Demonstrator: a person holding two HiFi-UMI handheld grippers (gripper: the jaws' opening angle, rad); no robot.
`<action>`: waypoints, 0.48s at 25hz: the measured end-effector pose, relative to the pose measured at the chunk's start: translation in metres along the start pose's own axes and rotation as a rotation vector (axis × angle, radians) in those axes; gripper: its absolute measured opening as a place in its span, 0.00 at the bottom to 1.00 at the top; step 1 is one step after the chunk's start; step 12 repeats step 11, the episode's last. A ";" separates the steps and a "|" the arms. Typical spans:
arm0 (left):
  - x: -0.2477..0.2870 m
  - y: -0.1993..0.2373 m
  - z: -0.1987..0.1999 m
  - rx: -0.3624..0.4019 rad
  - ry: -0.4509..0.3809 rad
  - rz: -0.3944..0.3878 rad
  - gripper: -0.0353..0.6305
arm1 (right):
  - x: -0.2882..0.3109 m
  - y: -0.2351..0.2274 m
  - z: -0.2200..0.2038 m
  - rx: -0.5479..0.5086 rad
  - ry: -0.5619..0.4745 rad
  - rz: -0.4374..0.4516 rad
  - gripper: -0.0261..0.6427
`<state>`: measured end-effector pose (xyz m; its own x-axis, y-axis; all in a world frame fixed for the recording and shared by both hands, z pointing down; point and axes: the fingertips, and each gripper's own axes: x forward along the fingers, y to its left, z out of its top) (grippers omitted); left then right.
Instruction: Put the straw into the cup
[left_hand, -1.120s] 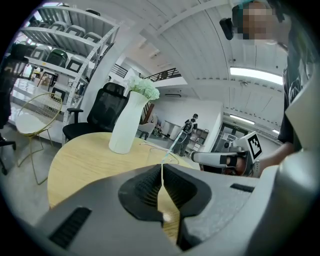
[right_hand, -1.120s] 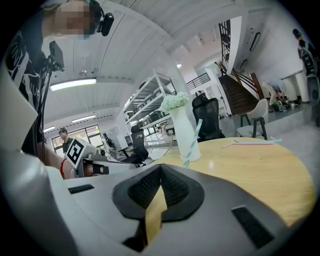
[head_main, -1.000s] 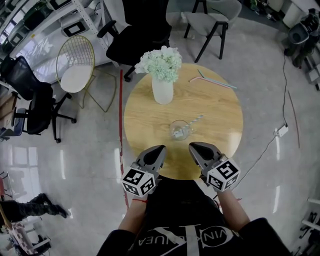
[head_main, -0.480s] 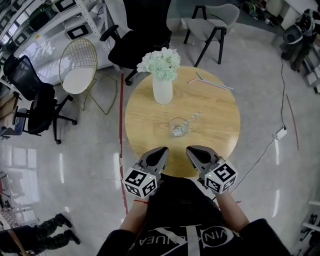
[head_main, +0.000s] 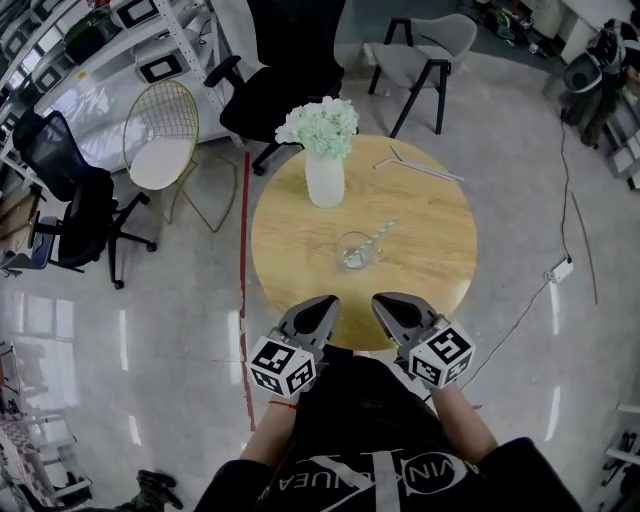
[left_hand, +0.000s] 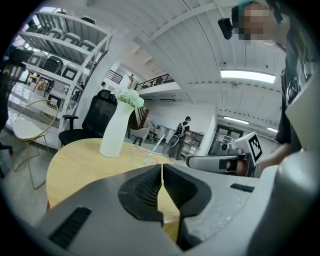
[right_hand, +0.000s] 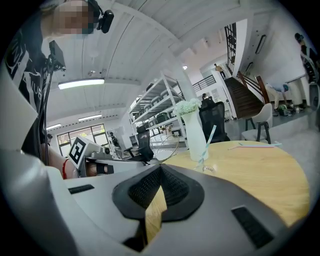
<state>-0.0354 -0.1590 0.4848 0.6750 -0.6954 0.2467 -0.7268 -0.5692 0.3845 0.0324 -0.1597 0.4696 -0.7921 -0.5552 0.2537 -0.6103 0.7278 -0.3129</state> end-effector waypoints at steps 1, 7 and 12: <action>-0.001 -0.002 0.001 0.003 -0.003 0.001 0.08 | -0.001 0.001 0.000 -0.001 -0.001 0.000 0.04; -0.007 -0.011 0.005 0.016 -0.013 0.010 0.08 | -0.007 0.009 0.001 -0.006 -0.010 0.021 0.04; -0.011 -0.018 0.003 0.020 -0.016 0.016 0.08 | -0.011 0.015 0.001 -0.011 -0.013 0.033 0.04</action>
